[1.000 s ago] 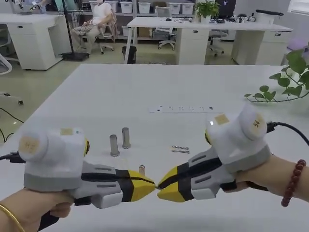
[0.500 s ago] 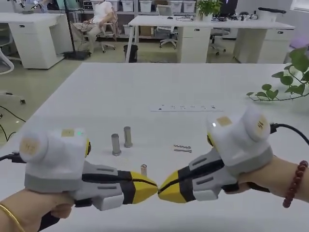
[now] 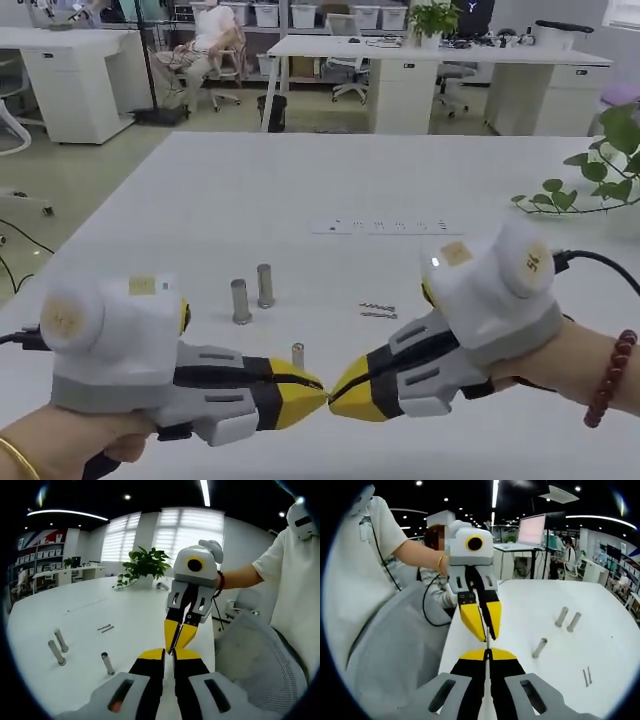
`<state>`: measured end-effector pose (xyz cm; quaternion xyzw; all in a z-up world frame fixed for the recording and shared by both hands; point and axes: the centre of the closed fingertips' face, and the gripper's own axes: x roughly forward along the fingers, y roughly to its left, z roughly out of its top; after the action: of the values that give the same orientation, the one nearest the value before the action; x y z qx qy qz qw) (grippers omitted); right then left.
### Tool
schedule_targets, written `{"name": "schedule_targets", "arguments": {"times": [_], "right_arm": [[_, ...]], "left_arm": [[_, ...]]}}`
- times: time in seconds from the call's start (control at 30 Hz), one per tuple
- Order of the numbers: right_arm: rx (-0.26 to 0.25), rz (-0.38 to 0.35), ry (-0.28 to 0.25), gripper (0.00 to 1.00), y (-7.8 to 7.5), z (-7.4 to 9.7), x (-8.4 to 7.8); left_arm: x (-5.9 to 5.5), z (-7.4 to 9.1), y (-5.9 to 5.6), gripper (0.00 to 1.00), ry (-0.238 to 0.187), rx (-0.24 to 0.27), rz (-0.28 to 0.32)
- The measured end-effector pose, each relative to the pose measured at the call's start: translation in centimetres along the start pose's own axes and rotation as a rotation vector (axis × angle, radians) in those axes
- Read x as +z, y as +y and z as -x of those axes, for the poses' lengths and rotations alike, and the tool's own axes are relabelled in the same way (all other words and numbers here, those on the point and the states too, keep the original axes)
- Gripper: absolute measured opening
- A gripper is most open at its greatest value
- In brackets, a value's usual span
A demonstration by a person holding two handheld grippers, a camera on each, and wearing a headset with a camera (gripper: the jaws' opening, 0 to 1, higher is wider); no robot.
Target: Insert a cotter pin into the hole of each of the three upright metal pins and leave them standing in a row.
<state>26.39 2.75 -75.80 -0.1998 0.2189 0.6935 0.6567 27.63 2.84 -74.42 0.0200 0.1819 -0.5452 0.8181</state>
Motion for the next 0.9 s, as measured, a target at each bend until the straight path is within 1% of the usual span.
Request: {"name": "schedule_targets", "arguments": {"times": [0.03,0.07,0.17,0.23,0.37,0.4,0.5,0.57,0.63,0.73,0.83,0.9], "right_arm": [[-0.005,0.002,0.003,0.02,-0.1,0.1,0.0],[-0.017,0.008,0.016,0.02,-0.3,0.2,0.0],[-0.034,0.018,0.038,0.02,-0.7,0.4,-0.2],[-0.046,0.018,0.052,0.02,-1.0,0.5,-0.3],[-0.076,0.018,0.089,0.02,-1.7,0.7,-0.9],[-0.080,0.017,0.099,0.02,-1.8,0.7,-1.1],[-0.102,0.021,0.129,0.02,-2.3,0.8,-1.5],[-0.114,0.017,0.144,0.02,-2.7,0.8,-1.8],[-0.128,0.019,0.160,0.02,-3.0,0.9,-2.0],[-0.145,0.016,0.180,0.02,-3.5,0.9,-2.3],[-0.161,0.006,0.196,0.02,-4.1,0.9,-2.6],[-0.176,-0.003,0.213,0.02,-4.6,0.9,-2.8]], "left_arm": [[-0.2,0.0,0.3,0.08,0.007,0.019,-0.006],[-0.3,0.0,0.4,0.11,0.008,0.025,-0.006],[-0.4,0.1,0.9,0.17,-0.001,0.059,-0.005],[-0.5,0.1,1.1,0.20,-0.002,0.081,-0.008],[-0.8,0.3,2.2,0.26,-0.003,0.138,-0.014],[-0.9,0.4,2.4,0.27,-0.003,0.151,-0.013],[-1.1,0.6,3.4,0.29,-0.008,0.209,-0.013],[-1.3,0.7,3.8,0.30,-0.011,0.233,-0.009],[-1.7,0.8,4.6,0.31,-0.009,0.270,-0.006],[-2.0,0.8,5.3,0.33,-0.012,0.304,0.005],[-2.5,0.6,6.0,0.37,0.002,0.335,0.003],[-2.8,0.5,6.5,0.38,0.010,0.354,0.003]]}}
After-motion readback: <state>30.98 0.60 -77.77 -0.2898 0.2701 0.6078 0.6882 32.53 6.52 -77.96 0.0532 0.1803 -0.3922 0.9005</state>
